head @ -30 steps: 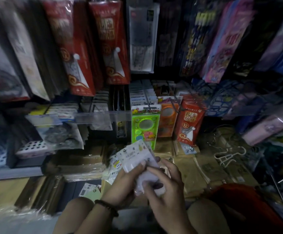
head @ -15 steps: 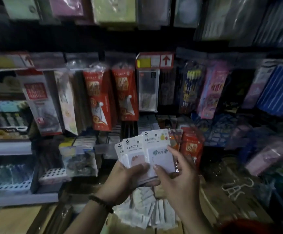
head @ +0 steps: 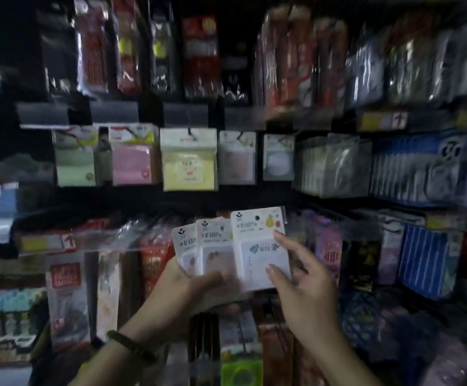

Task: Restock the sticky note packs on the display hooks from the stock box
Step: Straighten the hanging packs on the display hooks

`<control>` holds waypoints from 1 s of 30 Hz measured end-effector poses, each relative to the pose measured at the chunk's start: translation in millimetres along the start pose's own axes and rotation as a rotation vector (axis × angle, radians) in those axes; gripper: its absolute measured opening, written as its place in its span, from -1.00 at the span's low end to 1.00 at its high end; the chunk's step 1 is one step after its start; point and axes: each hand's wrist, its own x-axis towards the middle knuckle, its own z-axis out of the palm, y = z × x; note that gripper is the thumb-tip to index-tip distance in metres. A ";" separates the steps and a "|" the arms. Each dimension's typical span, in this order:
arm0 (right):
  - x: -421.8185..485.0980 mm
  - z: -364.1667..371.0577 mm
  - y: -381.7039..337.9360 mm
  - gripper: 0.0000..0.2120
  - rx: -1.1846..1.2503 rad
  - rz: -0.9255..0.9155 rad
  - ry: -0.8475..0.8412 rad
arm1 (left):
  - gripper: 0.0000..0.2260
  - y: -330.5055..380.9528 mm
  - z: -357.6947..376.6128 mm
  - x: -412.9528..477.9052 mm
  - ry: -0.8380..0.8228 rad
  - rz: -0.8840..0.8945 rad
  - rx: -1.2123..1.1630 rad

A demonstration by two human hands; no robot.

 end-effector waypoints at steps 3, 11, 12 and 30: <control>40.5 2.1 -20.4 -0.51 0.070 -0.039 0.038 | -0.58 36.5 -4.7 11.6 -0.031 0.047 -0.044; 128.1 28.1 -35.4 -0.52 0.101 -0.075 0.096 | -0.62 75.2 -28.3 45.0 0.366 0.290 0.132; 135.3 33.2 -34.3 -0.51 0.098 -0.094 0.102 | -0.61 77.4 -31.9 46.4 0.385 0.315 0.134; 184.1 61.7 -40.5 -0.54 -0.004 -0.130 0.094 | -0.72 90.8 -49.1 53.8 0.378 0.355 0.146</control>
